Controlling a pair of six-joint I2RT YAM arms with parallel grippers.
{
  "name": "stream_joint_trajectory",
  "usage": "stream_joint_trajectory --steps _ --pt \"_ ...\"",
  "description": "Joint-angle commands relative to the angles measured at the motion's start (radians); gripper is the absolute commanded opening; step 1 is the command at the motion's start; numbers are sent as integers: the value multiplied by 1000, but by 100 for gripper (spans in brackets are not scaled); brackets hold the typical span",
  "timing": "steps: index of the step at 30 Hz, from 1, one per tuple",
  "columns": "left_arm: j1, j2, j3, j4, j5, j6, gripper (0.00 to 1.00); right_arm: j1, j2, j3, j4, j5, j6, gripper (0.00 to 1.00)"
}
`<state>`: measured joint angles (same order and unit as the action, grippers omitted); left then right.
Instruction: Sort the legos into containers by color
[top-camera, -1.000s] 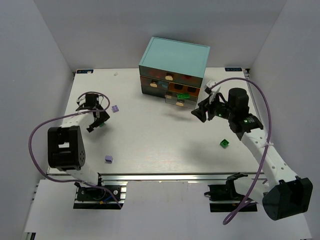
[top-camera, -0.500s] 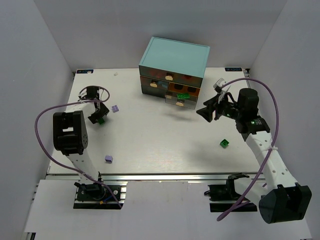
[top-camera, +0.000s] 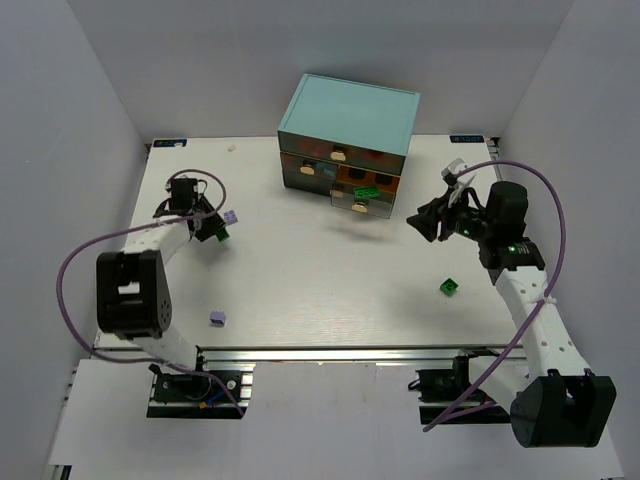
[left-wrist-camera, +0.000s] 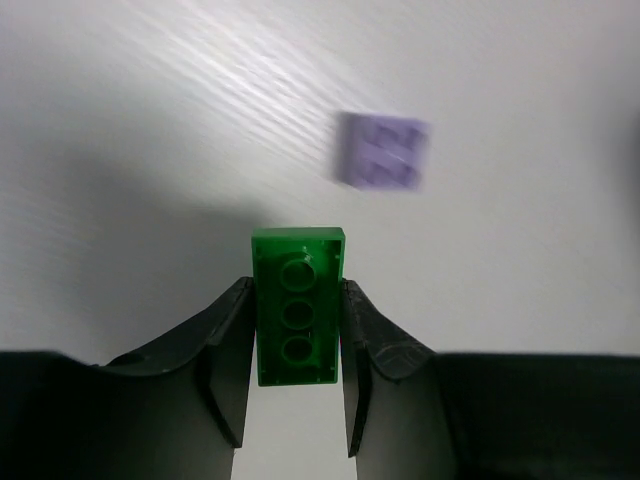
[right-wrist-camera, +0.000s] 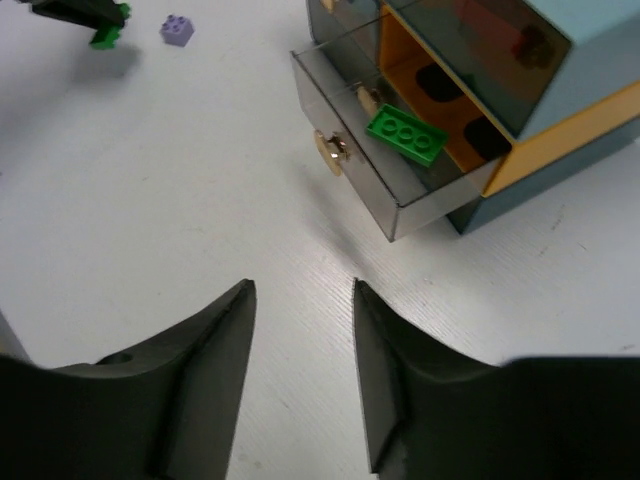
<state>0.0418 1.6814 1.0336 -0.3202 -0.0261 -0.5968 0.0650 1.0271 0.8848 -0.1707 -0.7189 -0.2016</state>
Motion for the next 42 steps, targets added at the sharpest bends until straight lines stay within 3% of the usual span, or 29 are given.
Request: stream_joint_trajectory --steps 1,2,3,6,7,11,22,28,38,42 --pt "-49 -217 -61 183 231 51 9 -33 -44 -32 89 73 27 47" --pt "-65 -241 -90 238 317 52 7 -33 -50 -40 102 90 28 40" --pt "-100 -274 -99 263 356 48 7 -37 -58 -46 112 113 27 26" --pt "-193 -285 -96 355 466 13 3 -47 -64 -58 135 144 22 3" --pt "-221 -276 -90 374 475 2 3 -51 -61 -60 135 153 21 1" --pt "-345 -224 -38 484 474 -63 3 -53 -56 -72 149 165 27 0" --pt "-578 27 199 671 234 -296 1 -116 -19 -86 158 148 28 0" --pt "-649 144 302 701 83 -339 1 -128 -19 -92 158 142 27 0" --pt "-738 250 330 889 -225 -353 5 -137 -12 -87 157 110 22 1" --pt "-747 284 351 894 -303 -334 12 -146 -12 -87 148 95 21 2"
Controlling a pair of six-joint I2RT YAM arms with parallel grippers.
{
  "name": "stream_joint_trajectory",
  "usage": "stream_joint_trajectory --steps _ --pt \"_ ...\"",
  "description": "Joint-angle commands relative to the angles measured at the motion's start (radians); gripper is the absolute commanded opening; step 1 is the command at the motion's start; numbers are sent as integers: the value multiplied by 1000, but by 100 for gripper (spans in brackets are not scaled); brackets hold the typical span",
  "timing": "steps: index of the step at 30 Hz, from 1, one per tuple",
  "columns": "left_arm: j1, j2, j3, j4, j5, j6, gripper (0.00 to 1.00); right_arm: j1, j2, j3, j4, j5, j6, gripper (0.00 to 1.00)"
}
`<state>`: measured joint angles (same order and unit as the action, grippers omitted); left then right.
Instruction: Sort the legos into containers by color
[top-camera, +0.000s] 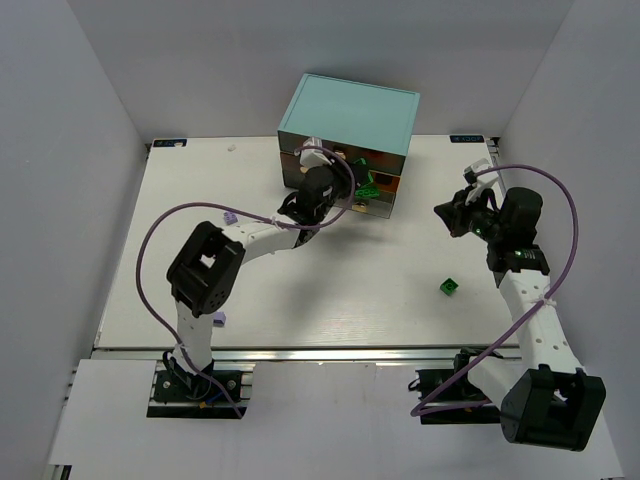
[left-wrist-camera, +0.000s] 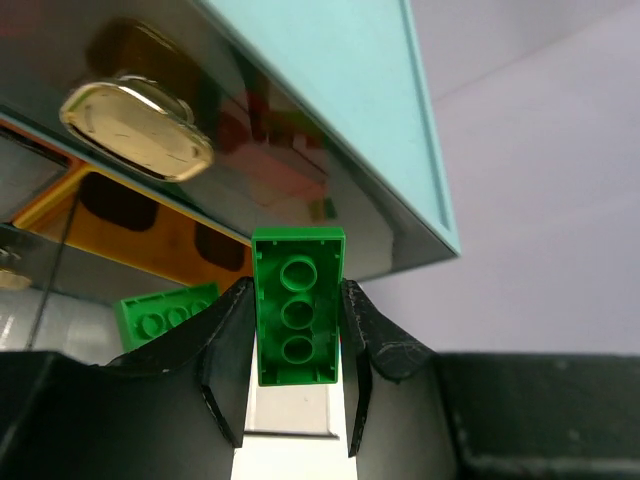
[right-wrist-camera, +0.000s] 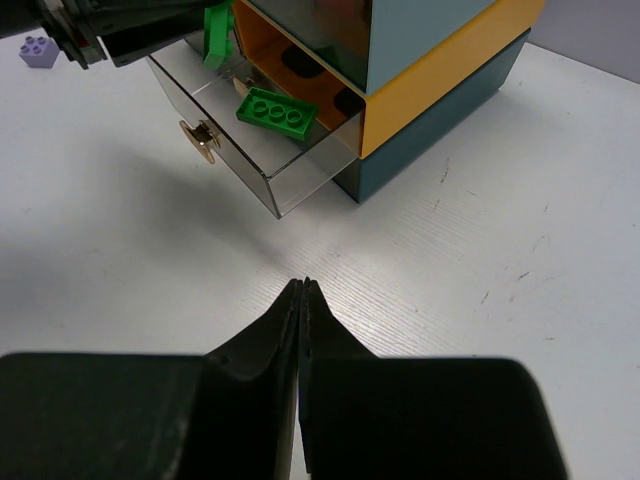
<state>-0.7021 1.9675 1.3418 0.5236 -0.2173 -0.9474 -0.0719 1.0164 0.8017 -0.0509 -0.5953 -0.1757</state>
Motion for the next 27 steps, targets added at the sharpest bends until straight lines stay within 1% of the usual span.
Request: stream_joint_trajectory --steps 1,2,6,7,8,11,14,15,16,17,19,20,21,22,23,24,25,26,27 --pt "-13 2 46 49 -122 27 15 -11 -1 -4 29 -31 -7 3" --pt "-13 11 54 38 -146 35 21 -12 1 -4 26 -34 -8 3" --pt "-13 25 59 41 -174 48 41 -17 4 -1 20 -49 -13 4" --pt "-13 25 57 47 -172 52 45 -20 4 -1 17 -55 -11 4" --pt "-13 25 56 50 -165 64 54 -22 5 1 16 -64 -15 5" --pt "-13 16 59 62 -140 94 67 -25 10 2 6 -89 -22 8" --pt "-13 1 65 62 -120 117 74 -23 27 8 -10 -118 -47 14" --pt "-13 -4 69 58 -116 124 74 -25 31 11 -18 -129 -57 17" --pt "-13 -18 71 55 -108 130 74 -23 34 16 -32 -148 -100 21" --pt "-13 -27 69 56 -103 143 74 -26 39 25 -68 -171 -129 29" --pt "-13 -54 62 58 -80 170 73 -25 42 28 -101 -233 -191 37" --pt "-13 -102 53 55 -74 208 71 -25 42 36 -124 -253 -281 48" --pt "-13 -131 24 52 -61 240 66 -22 44 42 -191 -288 -335 54" --pt "-13 -169 5 43 -53 298 62 -17 47 50 -235 -288 -391 59" --pt "-13 -256 -18 30 -48 332 55 -16 51 65 -292 -303 -560 61" --pt "-2 -307 -76 -2 -31 364 49 -16 53 70 -426 -307 -661 63" --pt "9 -361 -108 -25 -27 419 36 -16 53 70 -485 -304 -765 66" --pt "9 -477 -174 -84 -49 449 28 -17 53 51 -569 -266 -951 66" --pt "9 -536 -208 -114 -50 493 23 -17 51 36 -599 -242 -1040 67"
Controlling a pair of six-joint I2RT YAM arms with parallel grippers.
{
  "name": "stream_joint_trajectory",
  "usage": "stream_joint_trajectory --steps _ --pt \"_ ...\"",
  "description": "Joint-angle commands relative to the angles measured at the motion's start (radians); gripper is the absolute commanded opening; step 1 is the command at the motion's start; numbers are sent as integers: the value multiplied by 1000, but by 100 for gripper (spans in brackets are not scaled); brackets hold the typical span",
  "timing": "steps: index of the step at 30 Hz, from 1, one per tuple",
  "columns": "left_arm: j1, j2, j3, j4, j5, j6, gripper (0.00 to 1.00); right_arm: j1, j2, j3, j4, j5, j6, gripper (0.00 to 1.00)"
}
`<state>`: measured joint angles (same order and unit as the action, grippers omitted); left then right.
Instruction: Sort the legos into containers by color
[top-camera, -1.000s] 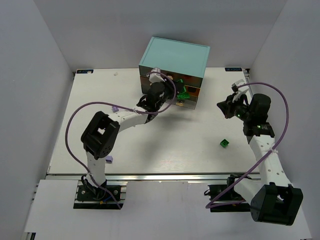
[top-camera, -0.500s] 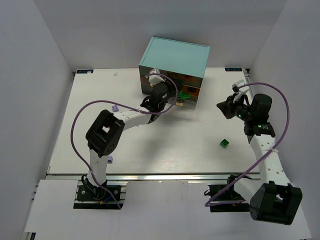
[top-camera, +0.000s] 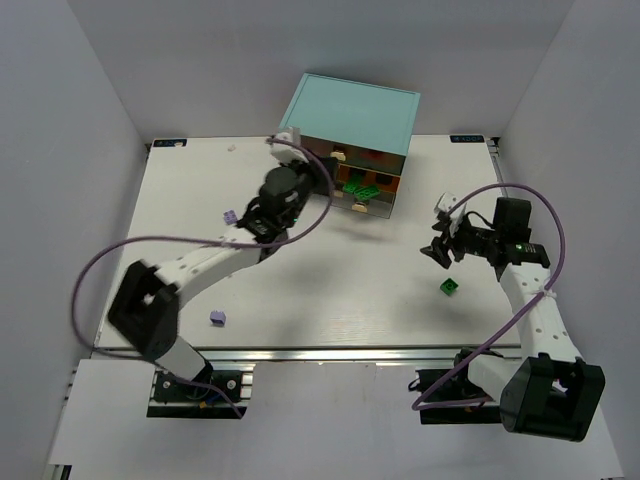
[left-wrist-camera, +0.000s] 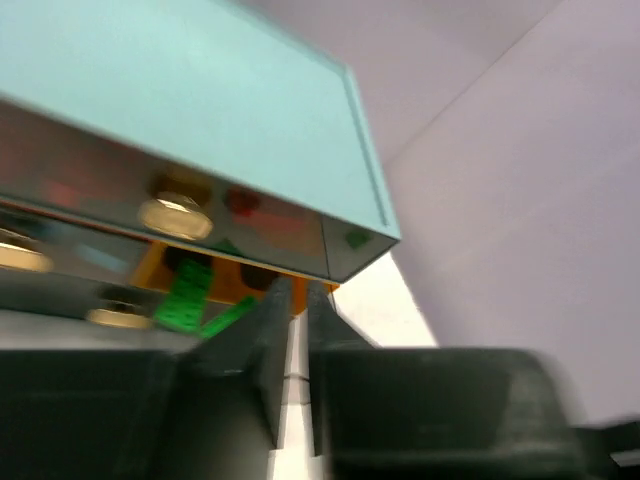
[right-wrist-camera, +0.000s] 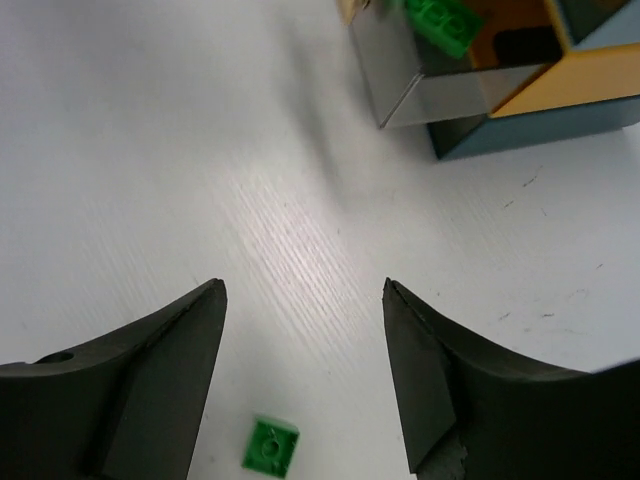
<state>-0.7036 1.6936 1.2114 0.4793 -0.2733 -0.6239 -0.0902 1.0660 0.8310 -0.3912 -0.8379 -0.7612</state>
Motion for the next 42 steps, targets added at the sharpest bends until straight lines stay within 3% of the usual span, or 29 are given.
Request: stream_joint_trajectory --steps 1,3,4,5,8,9,11,13,18,23,30,37,40,42 --pt "10 -320 -113 -94 -32 253 15 0 5 -9 -283 31 -534 70" --pt "10 -490 -223 -155 -46 335 14 -2 14 -33 -346 115 -765 70" --pt "10 -540 -263 -166 -69 411 15 1 32 -36 -369 150 -791 72" --pt "10 -589 -297 -182 -82 447 29 3 43 -33 -367 204 -788 73" --pt "-3 -713 -357 -279 -211 564 58 10 129 40 -295 329 -525 74" --pt "-4 -738 -339 -318 -231 584 62 10 190 112 -298 367 -350 72" --pt "-17 -785 -343 -302 -276 616 66 15 233 152 -351 431 -247 74" --pt "-17 -863 -390 -269 -256 621 67 23 221 98 -325 486 -187 77" --pt "-17 -887 -385 -280 -245 613 68 46 156 -44 -210 597 -167 89" --pt "-17 -867 -385 -289 -202 596 70 55 259 -10 -252 606 -66 89" --pt "-17 -887 -394 -277 -205 599 71 73 325 -76 -137 714 -15 89" --pt "-17 -884 -405 -265 -213 607 71 83 382 -87 -110 689 -3 69" --pt "-17 -877 -405 -266 -208 604 71 83 394 -87 -120 685 -13 48" --pt "-17 -876 -406 -265 -207 604 71 87 381 -78 -130 662 -35 28"
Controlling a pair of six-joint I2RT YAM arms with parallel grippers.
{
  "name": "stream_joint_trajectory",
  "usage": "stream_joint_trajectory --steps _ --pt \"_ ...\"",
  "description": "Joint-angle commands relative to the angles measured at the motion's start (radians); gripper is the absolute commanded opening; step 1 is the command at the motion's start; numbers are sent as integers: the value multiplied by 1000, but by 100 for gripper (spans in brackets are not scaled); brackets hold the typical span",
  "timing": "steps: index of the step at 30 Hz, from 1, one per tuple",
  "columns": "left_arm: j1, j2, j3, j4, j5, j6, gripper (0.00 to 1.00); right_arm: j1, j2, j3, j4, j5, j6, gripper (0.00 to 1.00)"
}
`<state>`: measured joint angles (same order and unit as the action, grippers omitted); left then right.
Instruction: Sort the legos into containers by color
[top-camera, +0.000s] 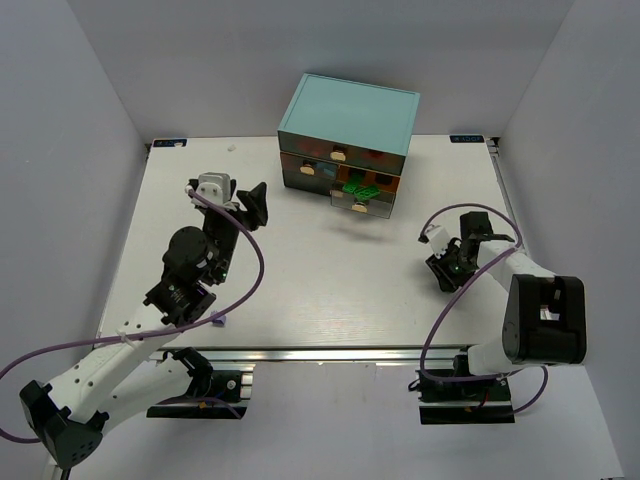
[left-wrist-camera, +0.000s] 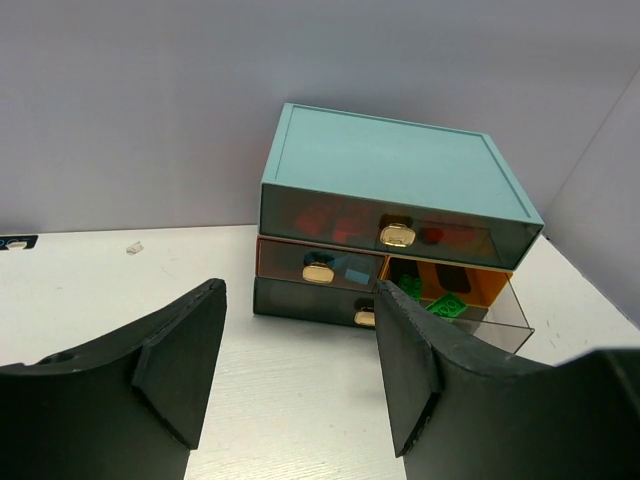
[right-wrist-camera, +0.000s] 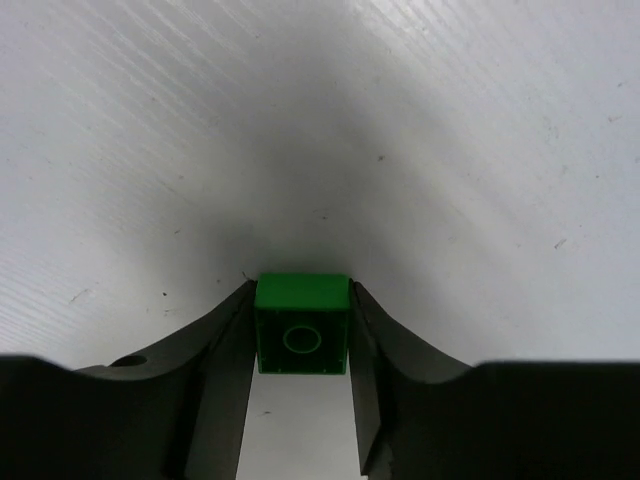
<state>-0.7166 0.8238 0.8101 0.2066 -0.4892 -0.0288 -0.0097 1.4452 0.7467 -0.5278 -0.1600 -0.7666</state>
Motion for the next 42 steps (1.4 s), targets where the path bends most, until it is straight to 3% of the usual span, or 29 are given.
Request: stream_joint_trajectory --steps 1,4,11,19,24,27,28,30,31,32,39,42 --pt "-4 -6 -5 8 9 9 71 8 -21 14 -7 -33 -36 16" --pt "-4 -2 -5 8 17 6 71 40 -77 72 -47 -139 -57 0" --pt "-4 35 -11 11 -3 13 71 197 -85 347 24 -297 82 0" --pt "-4 95 -15 13 -22 27 71 373 38 549 299 -228 308 0" --pt "-4 112 -23 20 -32 26 71 421 156 618 455 -27 383 0" --pt "-4 120 -25 24 -37 55 71 432 231 683 456 69 398 10" --pt "-4 120 -25 24 -35 56 71 432 245 695 437 79 400 28" --pt "-4 118 -23 22 -32 56 71 433 271 714 428 103 403 44" --pt "-4 117 -23 22 -31 55 71 432 273 715 425 103 406 58" --pt "-4 117 -22 22 -28 55 71 433 271 712 422 97 406 60" --pt "-4 109 -22 20 -25 52 71 436 201 706 405 42 429 58" --pt "-4 106 -22 20 -25 52 71 430 169 712 361 -71 417 44"
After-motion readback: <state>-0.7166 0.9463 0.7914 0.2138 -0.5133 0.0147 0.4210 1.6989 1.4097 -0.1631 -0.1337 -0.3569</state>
